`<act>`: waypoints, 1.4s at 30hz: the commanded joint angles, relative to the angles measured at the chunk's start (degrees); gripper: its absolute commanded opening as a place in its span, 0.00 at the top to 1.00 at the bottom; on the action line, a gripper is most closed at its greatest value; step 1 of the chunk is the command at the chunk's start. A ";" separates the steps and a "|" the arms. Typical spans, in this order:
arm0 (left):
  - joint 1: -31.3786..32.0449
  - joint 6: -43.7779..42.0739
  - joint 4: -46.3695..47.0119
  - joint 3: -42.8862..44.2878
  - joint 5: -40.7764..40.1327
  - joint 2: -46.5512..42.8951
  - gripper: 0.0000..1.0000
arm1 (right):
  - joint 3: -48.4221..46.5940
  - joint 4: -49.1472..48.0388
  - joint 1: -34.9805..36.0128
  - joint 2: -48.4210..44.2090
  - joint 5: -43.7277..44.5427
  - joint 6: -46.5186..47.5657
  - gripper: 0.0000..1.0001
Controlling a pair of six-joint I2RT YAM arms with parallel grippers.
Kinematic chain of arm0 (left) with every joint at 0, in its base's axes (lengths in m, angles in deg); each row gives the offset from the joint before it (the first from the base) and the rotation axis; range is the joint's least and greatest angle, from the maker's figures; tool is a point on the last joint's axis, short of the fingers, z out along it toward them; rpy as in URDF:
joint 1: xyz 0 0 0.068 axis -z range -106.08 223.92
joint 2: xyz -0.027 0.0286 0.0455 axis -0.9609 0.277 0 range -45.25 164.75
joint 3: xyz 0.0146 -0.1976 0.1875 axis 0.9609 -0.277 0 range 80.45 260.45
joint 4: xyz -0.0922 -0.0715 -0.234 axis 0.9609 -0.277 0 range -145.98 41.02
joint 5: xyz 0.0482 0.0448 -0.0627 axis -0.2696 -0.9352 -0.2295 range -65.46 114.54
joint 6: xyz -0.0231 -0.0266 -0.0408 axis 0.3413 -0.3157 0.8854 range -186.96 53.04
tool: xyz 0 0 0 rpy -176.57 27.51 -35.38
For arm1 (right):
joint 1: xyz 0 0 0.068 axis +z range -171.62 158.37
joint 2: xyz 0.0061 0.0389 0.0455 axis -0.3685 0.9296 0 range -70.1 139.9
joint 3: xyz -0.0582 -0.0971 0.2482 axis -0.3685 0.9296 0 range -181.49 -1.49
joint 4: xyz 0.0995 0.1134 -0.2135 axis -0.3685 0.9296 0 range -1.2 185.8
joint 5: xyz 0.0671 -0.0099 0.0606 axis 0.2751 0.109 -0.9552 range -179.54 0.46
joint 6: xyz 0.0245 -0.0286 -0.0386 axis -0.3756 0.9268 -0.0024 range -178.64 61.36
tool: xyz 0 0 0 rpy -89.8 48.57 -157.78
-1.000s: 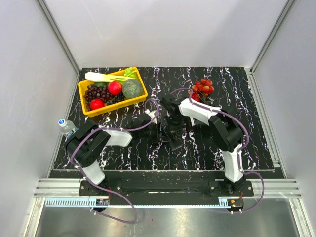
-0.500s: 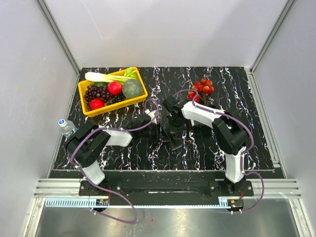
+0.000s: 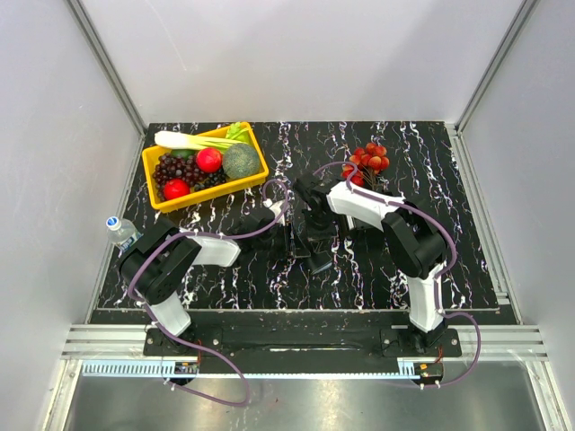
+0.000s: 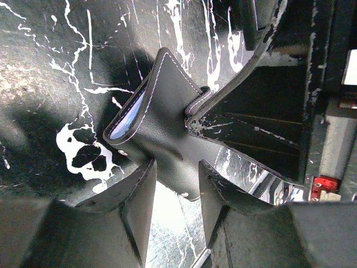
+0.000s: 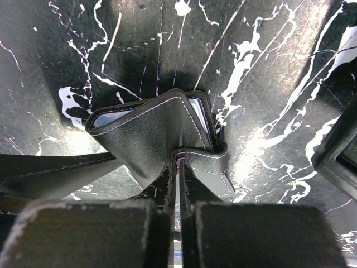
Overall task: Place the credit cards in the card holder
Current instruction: Close the card holder at the center of the board.
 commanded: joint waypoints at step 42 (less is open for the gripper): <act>-0.02 -10.05 -9.58 8.16 -5.89 -1.12 0.75 | 24.02 -23.87 -1.44 -14.63 11.26 -3.07 0.99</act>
